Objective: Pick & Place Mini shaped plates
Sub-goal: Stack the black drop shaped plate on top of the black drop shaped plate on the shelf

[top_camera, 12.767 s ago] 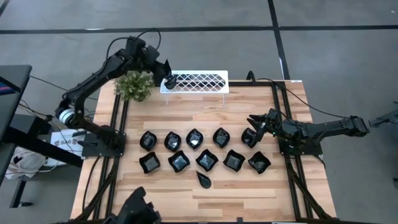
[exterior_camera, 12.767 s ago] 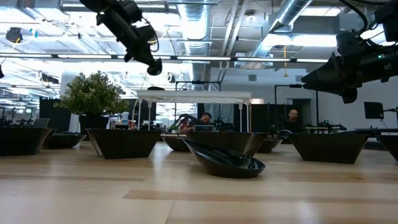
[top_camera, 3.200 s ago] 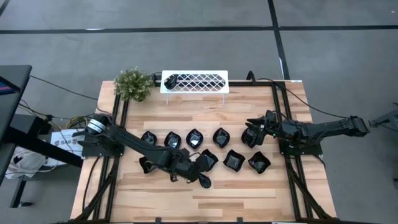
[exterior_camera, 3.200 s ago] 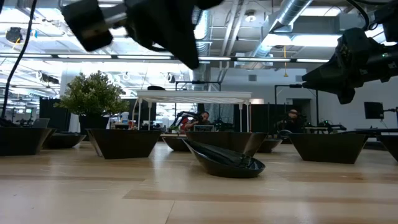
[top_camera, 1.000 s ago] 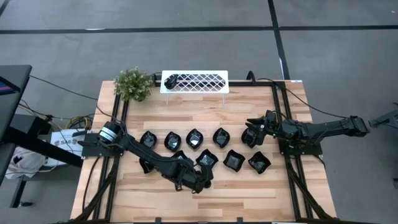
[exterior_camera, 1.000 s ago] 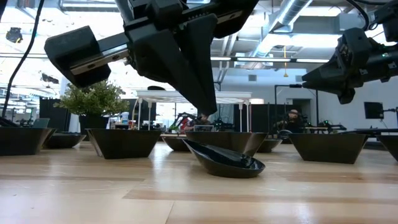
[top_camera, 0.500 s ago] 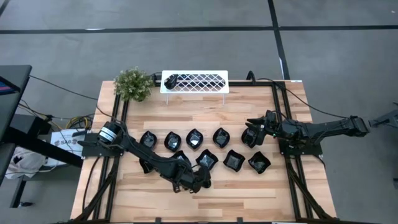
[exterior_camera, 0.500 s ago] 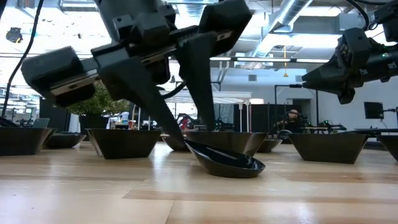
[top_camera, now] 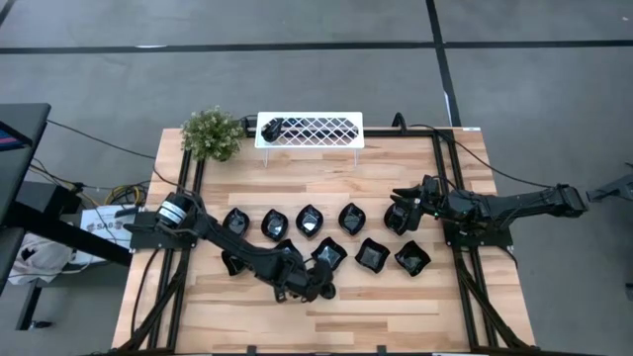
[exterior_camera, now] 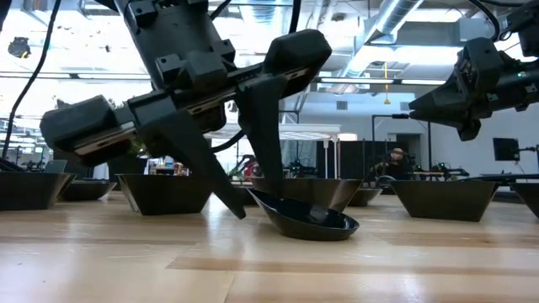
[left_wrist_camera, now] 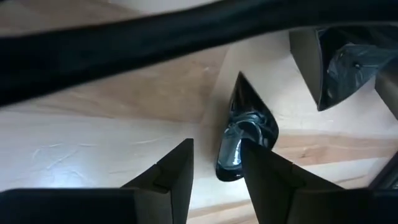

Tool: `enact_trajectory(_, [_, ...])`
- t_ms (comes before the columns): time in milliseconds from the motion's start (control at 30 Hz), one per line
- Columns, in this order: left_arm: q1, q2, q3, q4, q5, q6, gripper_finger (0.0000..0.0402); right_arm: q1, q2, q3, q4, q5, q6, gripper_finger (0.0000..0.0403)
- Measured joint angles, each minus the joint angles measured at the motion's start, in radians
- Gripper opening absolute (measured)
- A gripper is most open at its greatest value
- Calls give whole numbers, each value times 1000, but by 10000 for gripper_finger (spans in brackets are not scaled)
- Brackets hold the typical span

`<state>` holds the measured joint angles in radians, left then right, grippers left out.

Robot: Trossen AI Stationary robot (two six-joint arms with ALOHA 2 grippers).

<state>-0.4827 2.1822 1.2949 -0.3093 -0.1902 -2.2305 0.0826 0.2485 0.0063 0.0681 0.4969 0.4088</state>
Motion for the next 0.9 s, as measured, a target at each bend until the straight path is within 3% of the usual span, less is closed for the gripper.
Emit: enact_trajectory(900, [27, 43, 3, 62, 41, 19, 130, 0, 0, 0, 0, 0, 0, 119])
